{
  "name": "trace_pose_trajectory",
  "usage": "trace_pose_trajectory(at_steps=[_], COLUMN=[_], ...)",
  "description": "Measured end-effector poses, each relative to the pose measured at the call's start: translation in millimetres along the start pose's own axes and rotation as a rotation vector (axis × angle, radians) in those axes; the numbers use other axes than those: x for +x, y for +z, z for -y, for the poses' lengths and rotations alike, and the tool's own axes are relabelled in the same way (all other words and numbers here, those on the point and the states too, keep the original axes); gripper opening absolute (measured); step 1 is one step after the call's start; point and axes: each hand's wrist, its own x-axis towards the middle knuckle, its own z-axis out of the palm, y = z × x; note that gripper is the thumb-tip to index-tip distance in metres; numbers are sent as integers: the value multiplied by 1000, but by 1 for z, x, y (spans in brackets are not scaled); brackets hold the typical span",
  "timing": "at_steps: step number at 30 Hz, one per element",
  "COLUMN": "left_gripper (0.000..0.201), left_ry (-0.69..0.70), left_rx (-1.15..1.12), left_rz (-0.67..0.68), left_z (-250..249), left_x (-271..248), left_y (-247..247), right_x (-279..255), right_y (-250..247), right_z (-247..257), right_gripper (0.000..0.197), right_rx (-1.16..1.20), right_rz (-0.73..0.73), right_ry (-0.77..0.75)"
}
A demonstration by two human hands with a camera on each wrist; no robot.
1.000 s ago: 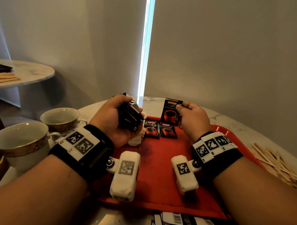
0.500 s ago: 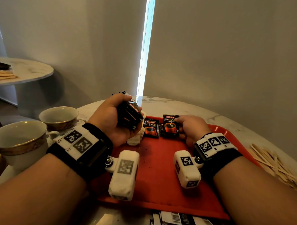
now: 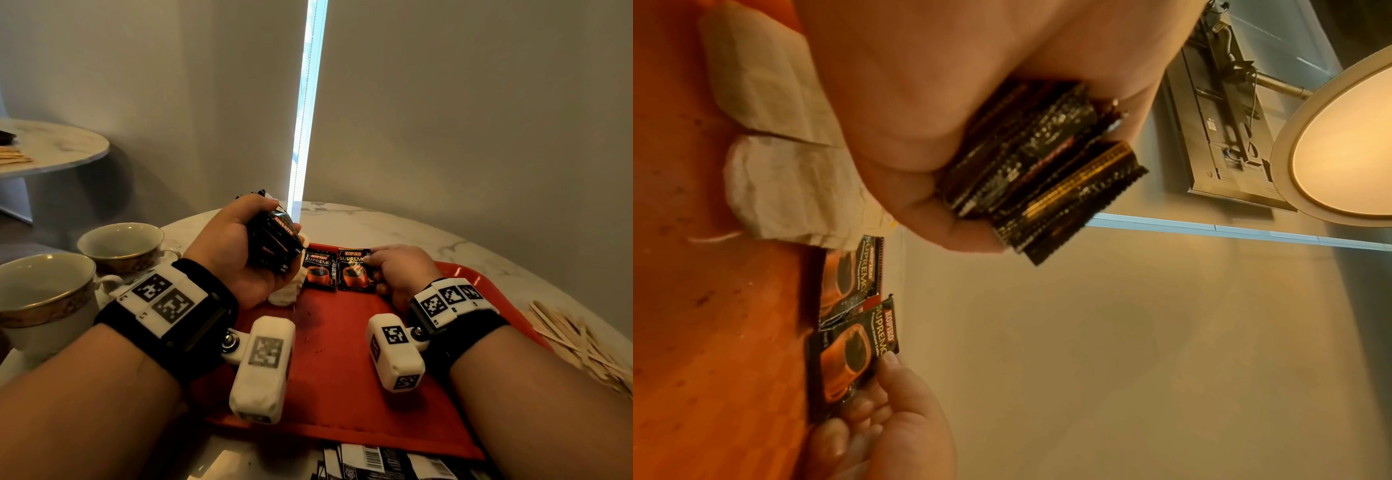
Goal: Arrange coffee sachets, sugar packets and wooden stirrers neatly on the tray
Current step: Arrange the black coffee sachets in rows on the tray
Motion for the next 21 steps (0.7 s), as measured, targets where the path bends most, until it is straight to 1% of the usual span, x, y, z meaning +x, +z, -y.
trace_pose_trajectory(at_steps=[4, 7, 11, 14, 16, 21], left_gripper=[35, 34, 34, 34, 34, 35], left_ry=[-6, -10, -9, -6, -5, -14], left_rx=[-3, 1, -9, -5, -4, -7], left_rz=[12, 14, 7, 5, 7, 8], left_z=[-1, -1, -1, 0, 0, -1], left_x=[0, 0, 0, 1, 1, 1], left_y=[-1, -1, 0, 0, 1, 0], right_x=[0, 2, 3, 2, 3, 2], right_y=[0, 0, 1, 2, 2, 1], right_z=[0, -1, -3, -3, -3, -3], right_gripper=[11, 3, 12, 2, 8, 12], right_rx=[-3, 0, 33, 36, 44, 52], right_rz=[11, 3, -10, 6, 20, 9], right_ry=[2, 14, 27, 20, 23, 42])
